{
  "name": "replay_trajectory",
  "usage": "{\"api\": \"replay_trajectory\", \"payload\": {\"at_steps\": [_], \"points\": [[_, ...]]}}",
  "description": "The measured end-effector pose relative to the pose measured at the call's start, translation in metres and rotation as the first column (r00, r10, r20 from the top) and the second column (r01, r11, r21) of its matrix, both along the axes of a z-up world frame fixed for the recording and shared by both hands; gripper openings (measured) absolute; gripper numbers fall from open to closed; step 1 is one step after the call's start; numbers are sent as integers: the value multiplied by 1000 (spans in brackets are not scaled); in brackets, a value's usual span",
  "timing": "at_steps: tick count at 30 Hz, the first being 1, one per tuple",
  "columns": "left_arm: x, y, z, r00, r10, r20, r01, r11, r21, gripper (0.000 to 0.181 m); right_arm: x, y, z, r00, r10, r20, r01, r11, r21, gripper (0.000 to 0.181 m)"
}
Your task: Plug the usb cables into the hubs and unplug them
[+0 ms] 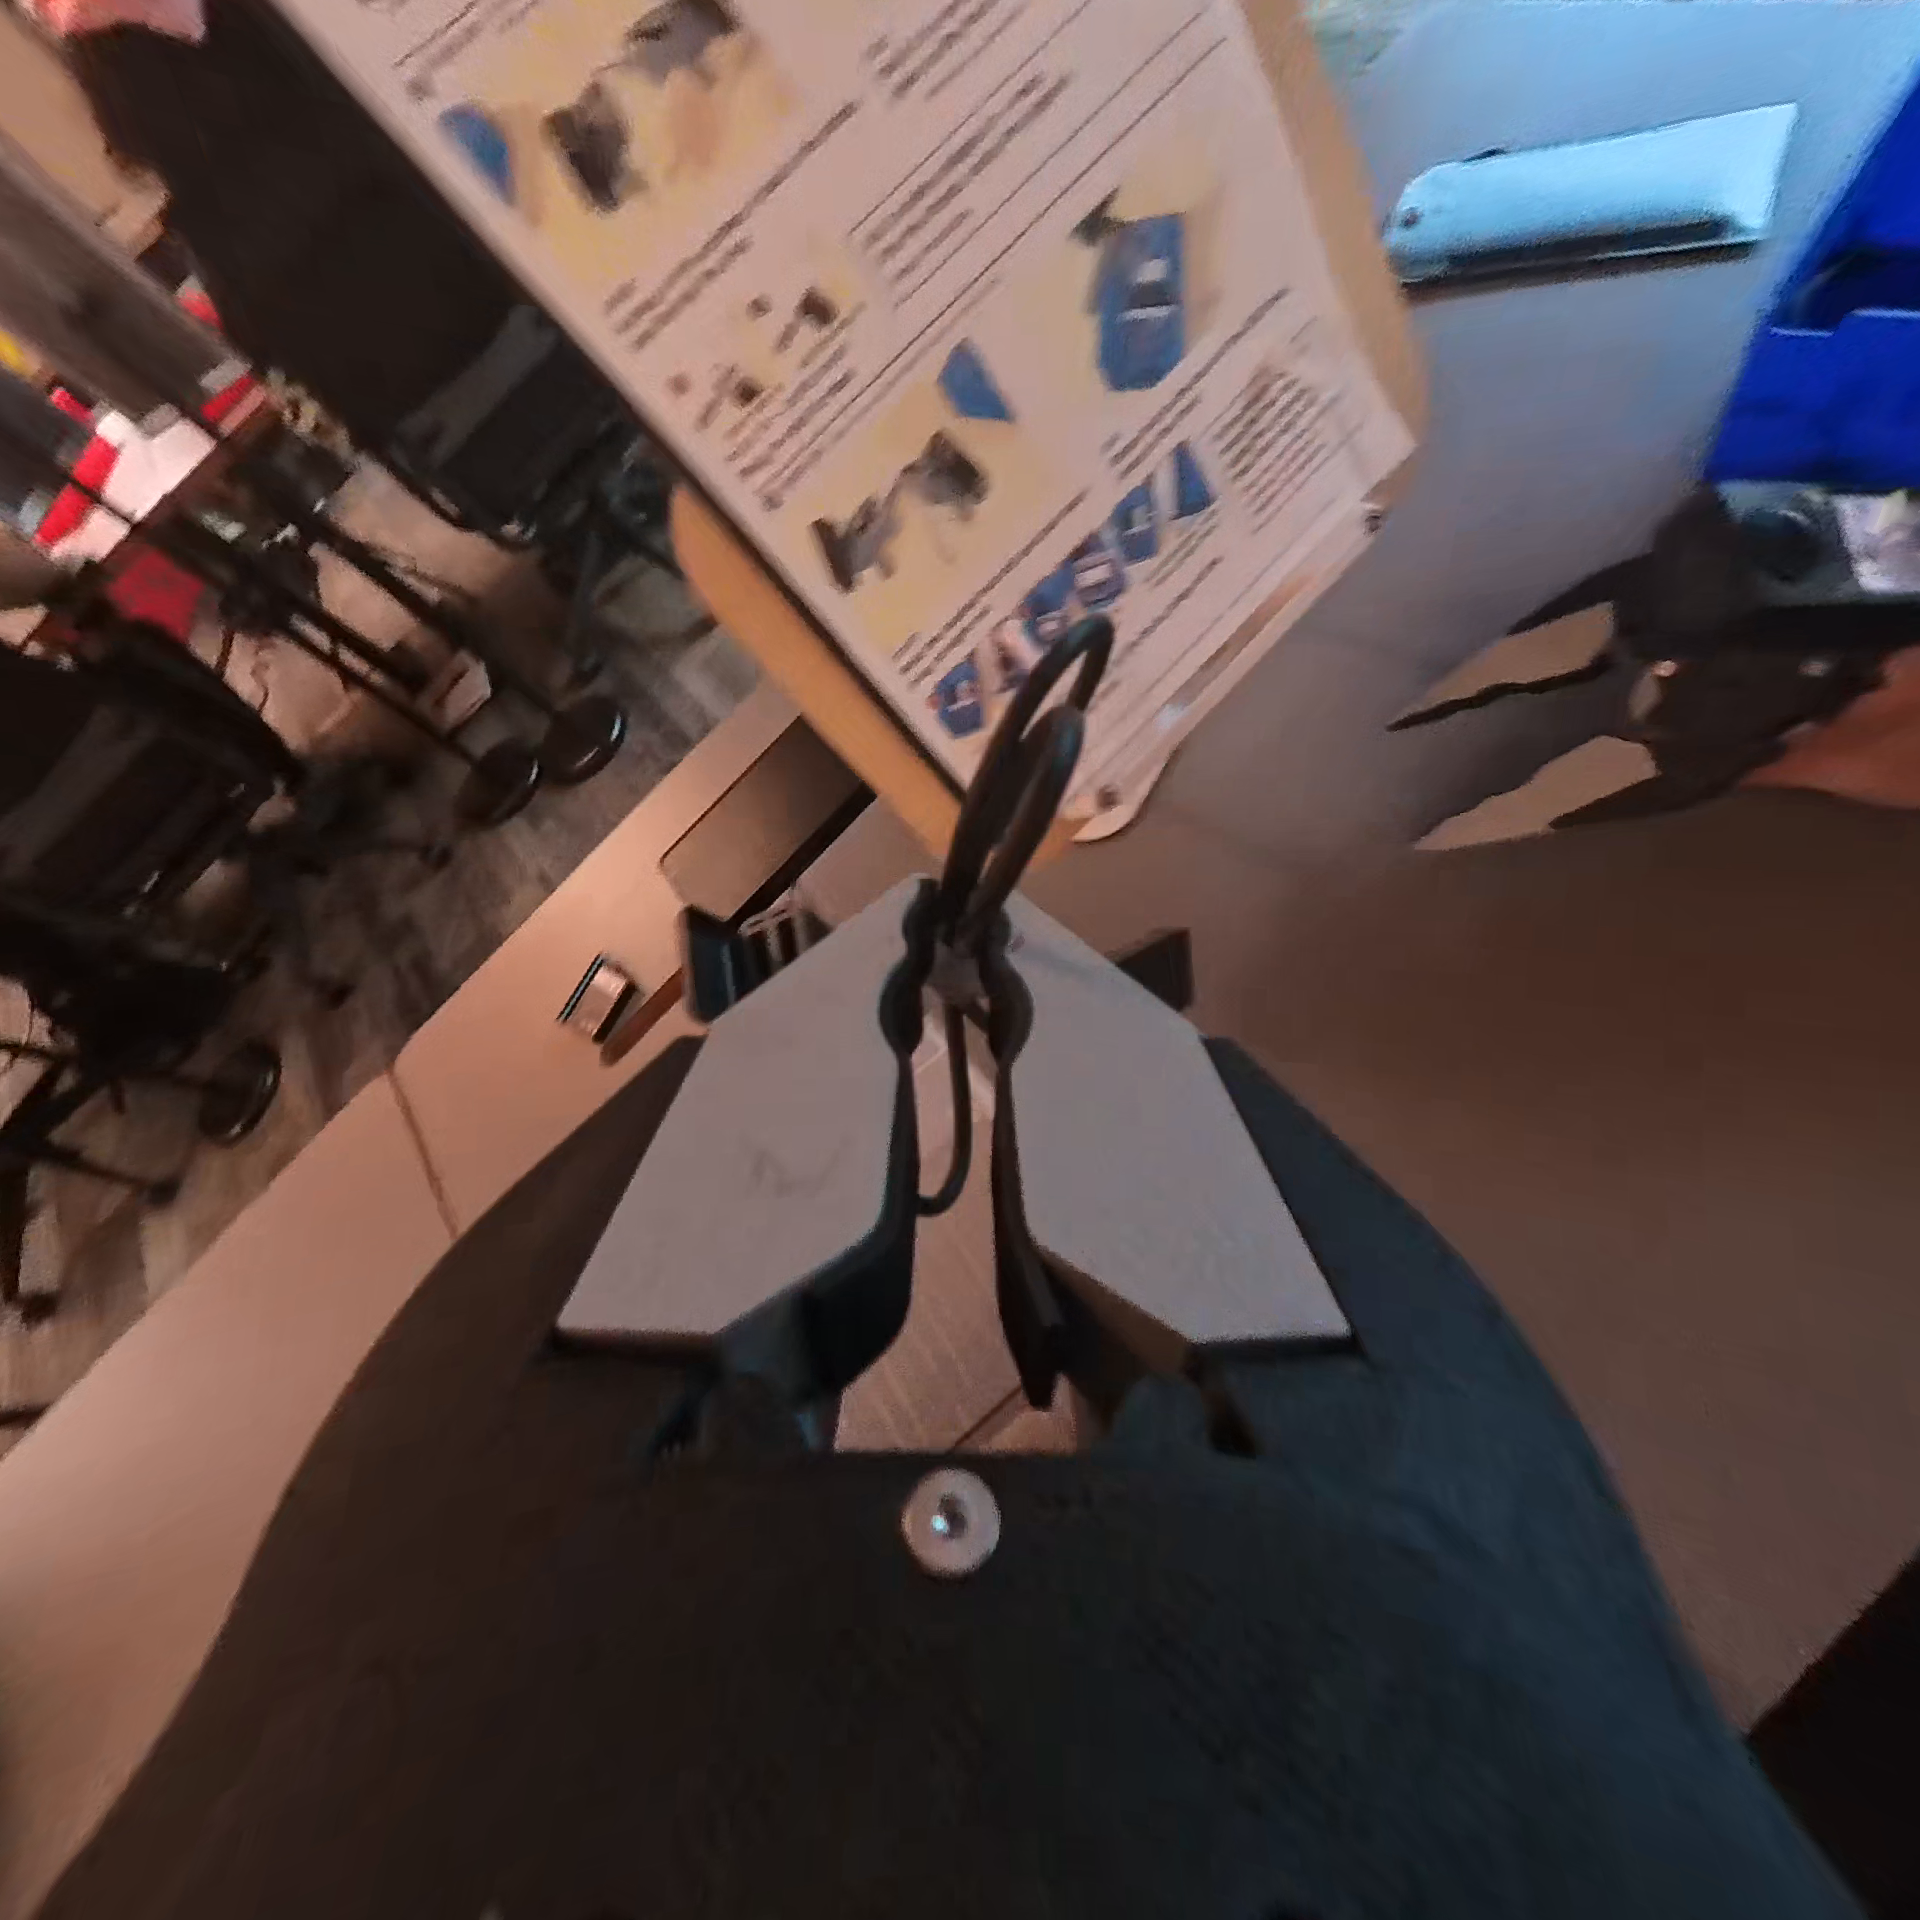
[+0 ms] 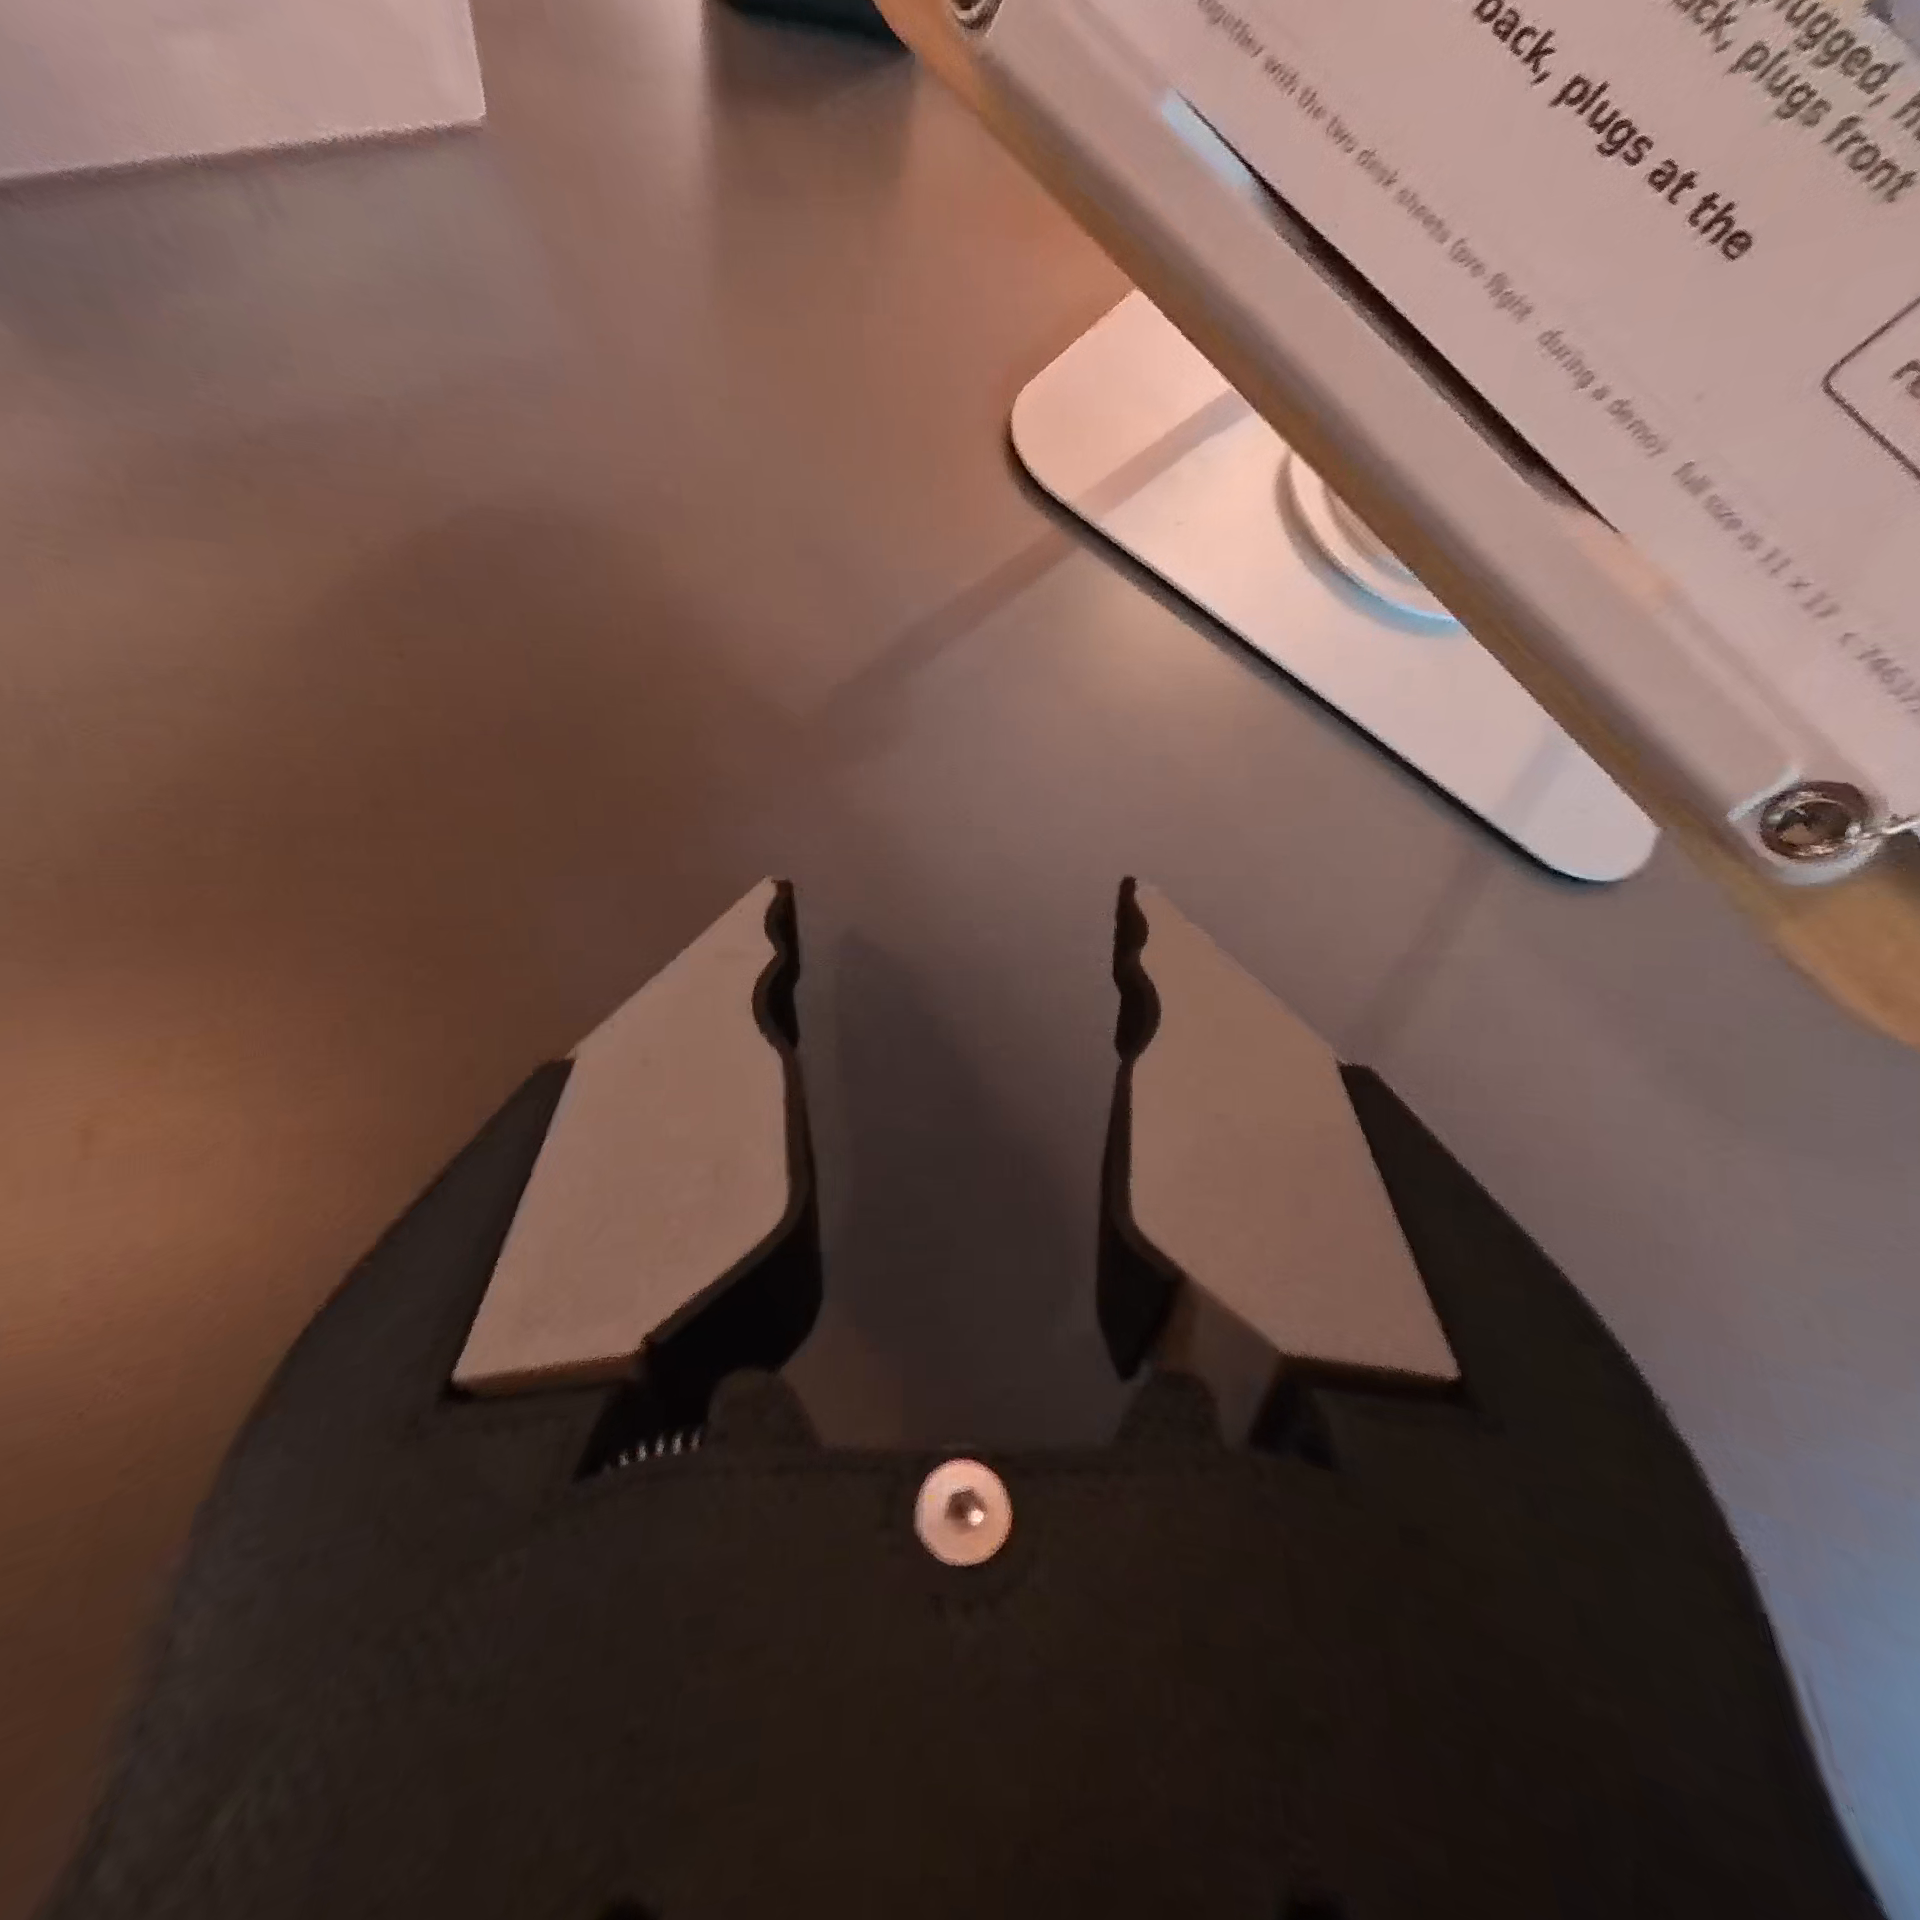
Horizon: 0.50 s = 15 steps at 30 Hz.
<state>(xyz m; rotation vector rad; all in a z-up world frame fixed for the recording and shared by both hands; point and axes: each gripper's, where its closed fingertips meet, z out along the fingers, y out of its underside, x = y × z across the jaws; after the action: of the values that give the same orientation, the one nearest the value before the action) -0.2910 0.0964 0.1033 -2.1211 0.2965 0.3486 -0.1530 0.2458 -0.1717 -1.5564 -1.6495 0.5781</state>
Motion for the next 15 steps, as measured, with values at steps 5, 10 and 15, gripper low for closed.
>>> {"api": "replay_trajectory", "payload": {"at_steps": [5, 10, 15], "points": [[59, 29, -28, 986, -164, -34, 162, 985, -52, 5, 2, -60, 51, 913, 308, -267, -368, 904, -216, 69], [118, 39, -45, 916, -396, -57, 390, 916, -94, 5, 18, -92, 90, 789, 436, -432, -514, 854, -78, 58], [153, 32, -55, 806, -571, -159, 558, 821, -122, 5, 11, -107, 69, 814, 472, -338, -517, 855, -52, 62]]}}
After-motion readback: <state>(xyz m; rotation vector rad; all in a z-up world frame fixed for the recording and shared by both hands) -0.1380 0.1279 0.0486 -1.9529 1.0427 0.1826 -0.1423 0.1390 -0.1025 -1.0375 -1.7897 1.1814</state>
